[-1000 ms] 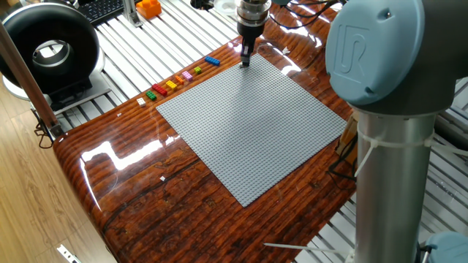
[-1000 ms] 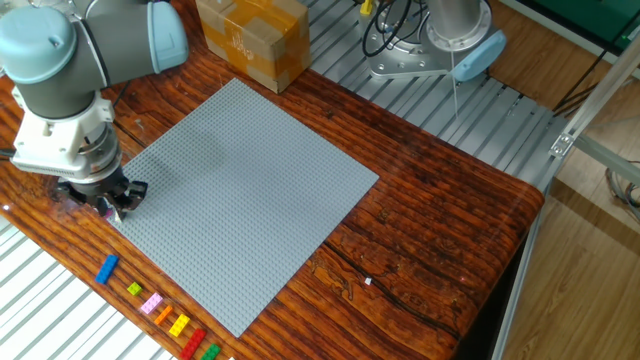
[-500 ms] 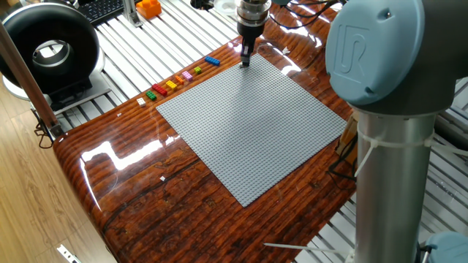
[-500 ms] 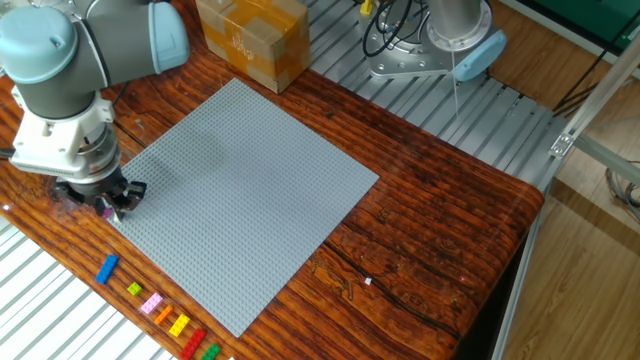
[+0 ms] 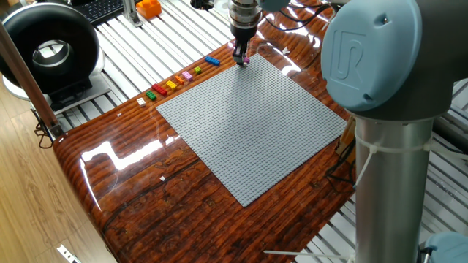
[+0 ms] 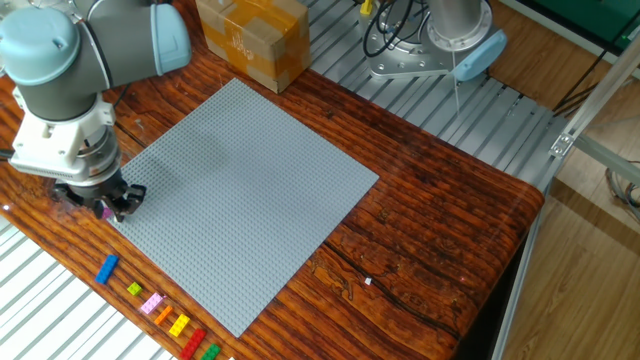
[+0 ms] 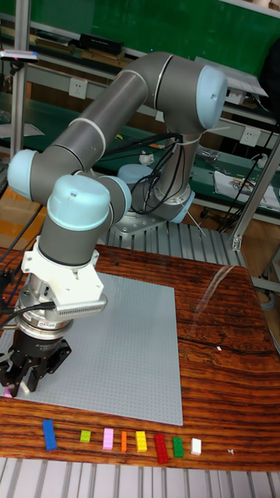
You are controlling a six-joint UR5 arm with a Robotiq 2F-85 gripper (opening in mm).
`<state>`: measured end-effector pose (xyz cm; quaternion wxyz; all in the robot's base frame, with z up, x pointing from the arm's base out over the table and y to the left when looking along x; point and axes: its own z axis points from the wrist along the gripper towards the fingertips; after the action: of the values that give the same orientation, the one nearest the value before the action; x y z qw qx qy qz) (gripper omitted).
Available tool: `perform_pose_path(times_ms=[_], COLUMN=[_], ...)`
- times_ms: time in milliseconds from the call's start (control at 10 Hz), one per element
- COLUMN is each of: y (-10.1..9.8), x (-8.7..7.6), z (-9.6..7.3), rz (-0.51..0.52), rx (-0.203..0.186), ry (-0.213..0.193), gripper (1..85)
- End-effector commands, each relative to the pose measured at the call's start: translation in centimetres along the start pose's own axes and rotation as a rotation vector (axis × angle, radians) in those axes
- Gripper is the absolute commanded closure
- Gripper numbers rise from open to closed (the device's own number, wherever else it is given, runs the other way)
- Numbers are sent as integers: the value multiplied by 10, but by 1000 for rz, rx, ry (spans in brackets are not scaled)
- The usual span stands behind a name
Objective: Build with small Lego blocks
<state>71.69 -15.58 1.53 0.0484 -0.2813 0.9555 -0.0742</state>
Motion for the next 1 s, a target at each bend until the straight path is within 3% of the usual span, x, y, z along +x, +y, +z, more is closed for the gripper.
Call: perform_pose_path(times_ms=[0,400,900], y=[0,0,3], x=[-6,-11,-9], z=[-2,-2,-2], rz=[21,36,77], rx=[3,4,-10], ry=[-18,-34,-24], gripper=[513,530,630])
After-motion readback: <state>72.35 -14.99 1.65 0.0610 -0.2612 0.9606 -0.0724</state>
